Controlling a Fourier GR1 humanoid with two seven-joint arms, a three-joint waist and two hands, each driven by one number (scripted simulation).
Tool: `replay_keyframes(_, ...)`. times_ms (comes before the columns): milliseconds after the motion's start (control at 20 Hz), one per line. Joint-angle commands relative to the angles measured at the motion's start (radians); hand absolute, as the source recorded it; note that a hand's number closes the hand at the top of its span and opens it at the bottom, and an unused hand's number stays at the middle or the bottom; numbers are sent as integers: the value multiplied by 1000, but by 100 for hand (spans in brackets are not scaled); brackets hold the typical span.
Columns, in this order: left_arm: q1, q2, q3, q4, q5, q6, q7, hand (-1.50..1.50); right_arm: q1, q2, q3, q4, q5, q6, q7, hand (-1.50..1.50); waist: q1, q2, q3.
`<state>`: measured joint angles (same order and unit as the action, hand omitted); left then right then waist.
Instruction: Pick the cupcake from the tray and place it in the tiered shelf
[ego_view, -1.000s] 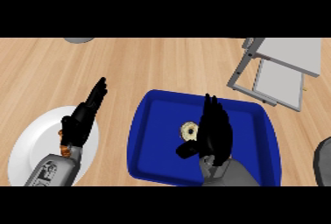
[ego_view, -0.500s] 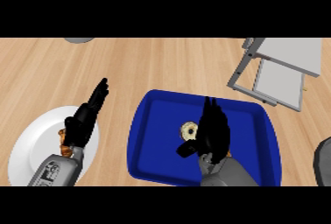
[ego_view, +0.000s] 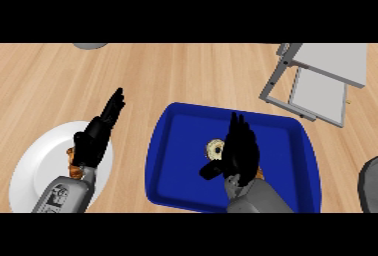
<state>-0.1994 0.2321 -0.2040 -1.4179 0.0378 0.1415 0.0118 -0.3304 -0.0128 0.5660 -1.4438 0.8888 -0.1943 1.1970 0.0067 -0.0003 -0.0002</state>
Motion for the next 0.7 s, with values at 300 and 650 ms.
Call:
replay_keyframes(300, -23, -27, 25, 33, -35, -2, -9, 0, -58, 12, 34, 85, -61, -6, 157, 150, -4, 0, 0)
replay_keyframes(650, 8, -30, 25, -15, -49, -22, 31, 0, -48, 12, 92, 106, 25, -54, 154, 150, -2, -1, 0)
